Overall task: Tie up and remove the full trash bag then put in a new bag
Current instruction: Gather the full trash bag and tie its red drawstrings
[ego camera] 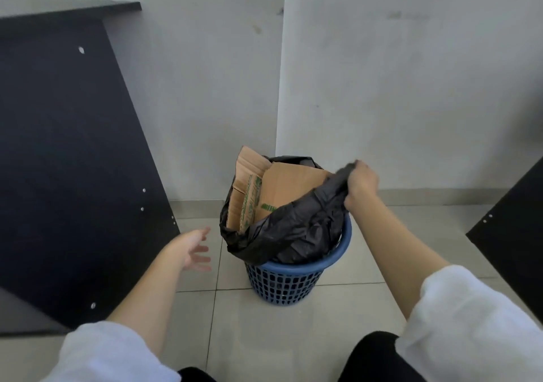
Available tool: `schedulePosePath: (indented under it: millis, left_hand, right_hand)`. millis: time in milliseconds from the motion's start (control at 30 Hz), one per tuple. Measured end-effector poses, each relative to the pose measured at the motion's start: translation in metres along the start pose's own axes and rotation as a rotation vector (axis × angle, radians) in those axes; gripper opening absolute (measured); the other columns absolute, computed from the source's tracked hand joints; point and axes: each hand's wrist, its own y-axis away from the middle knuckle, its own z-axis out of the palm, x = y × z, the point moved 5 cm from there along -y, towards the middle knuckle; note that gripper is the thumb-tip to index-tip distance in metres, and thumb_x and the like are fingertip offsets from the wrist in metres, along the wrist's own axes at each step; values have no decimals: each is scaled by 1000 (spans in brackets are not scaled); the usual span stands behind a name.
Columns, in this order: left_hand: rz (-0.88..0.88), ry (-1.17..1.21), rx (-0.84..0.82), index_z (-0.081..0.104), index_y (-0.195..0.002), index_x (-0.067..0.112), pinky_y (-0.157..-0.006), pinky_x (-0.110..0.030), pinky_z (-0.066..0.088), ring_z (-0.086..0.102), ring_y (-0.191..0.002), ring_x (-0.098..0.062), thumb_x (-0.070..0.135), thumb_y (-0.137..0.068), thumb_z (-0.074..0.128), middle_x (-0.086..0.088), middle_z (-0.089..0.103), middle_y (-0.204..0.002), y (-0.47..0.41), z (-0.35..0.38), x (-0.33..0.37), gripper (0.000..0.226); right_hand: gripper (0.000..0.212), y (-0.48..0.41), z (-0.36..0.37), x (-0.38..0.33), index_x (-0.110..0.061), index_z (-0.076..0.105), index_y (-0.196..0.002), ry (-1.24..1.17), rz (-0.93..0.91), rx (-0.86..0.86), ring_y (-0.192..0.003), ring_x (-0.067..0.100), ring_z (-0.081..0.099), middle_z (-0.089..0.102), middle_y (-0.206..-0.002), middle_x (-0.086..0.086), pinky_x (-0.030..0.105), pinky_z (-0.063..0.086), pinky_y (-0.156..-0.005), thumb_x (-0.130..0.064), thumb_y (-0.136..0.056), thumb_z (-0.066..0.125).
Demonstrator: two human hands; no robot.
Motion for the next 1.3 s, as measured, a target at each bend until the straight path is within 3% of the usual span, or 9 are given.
schedulePosePath:
  millis: [67,167,367,533,667,833,933,1100,1300]
  left_hand:
    - [-70,51,-108,32,-143,3,-94,-56,44,47,-125,-44,33,-97,50,-24,40,-144,-5,20,-10,57]
    - [-80,223,-218,52,-120,0,-75,-42,55,61,-97,-34,18,-97,50,-22,60,-113,-5,39,-12,29]
    - [-94,278,-28,52,-80,3,-34,-14,43,46,-64,-14,7,-94,54,-10,52,-78,-14,12,-1,15]
    - [122,243,162,58,-93,13,-62,-21,41,52,-74,-14,21,-84,70,-4,59,-86,-11,-17,60,17]
    - [376,209,77,60,-101,23,-82,-33,44,56,-95,-17,32,-87,65,1,62,-107,14,14,128,17]
    - [600,5,-97,58,-117,23,-70,-21,51,60,-88,-10,42,-92,56,4,64,-107,36,88,157,32]
    - [685,-161,-42,53,-134,15,-88,-25,44,53,-111,-13,28,-92,59,4,54,-126,26,99,145,44]
    - [680,-151,4,56,-131,11,-90,-26,41,51,-116,-14,19,-90,63,2,54,-131,29,78,138,42]
    - [534,-259,-12,66,-105,21,-86,-31,43,56,-102,-16,66,-83,50,1,65,-105,53,71,150,52]
  right_hand:
    - [28,5,32,-15,-9,56,-97,110,-99,-83,-87,23,56,59,-95,9,33,46,-74,-28,-101,36]
    - [31,-1,60,-9,-13,47,-76,299,-190,-157,-64,15,45,47,-72,1,27,34,-54,-29,-101,37]
    - [40,-23,79,-1,-15,42,-64,581,-372,-172,-60,15,41,43,-63,-1,28,27,-49,-32,-100,41]
    - [40,-31,77,-8,-12,55,-68,727,-456,-101,-65,25,50,54,-68,6,30,32,-54,-37,-97,42]
    - [34,-50,70,-7,-18,72,-98,853,-536,-24,-104,34,56,65,-101,12,41,45,-87,-44,-92,50]
    - [35,-97,46,26,-16,63,-110,543,-69,-77,-118,36,51,63,-118,13,50,44,-100,-43,-89,56]
    - [39,-95,54,8,-7,56,-127,429,-123,-144,-115,29,55,58,-128,13,42,45,-101,-27,-94,56]
    - [12,-29,106,-47,-12,66,-99,467,-450,-604,-109,21,53,56,-113,6,25,37,-93,-14,-87,66]
    - [10,48,111,-5,-13,73,-93,840,-477,-1222,-138,6,35,56,-137,-2,30,19,-117,-13,-84,70]
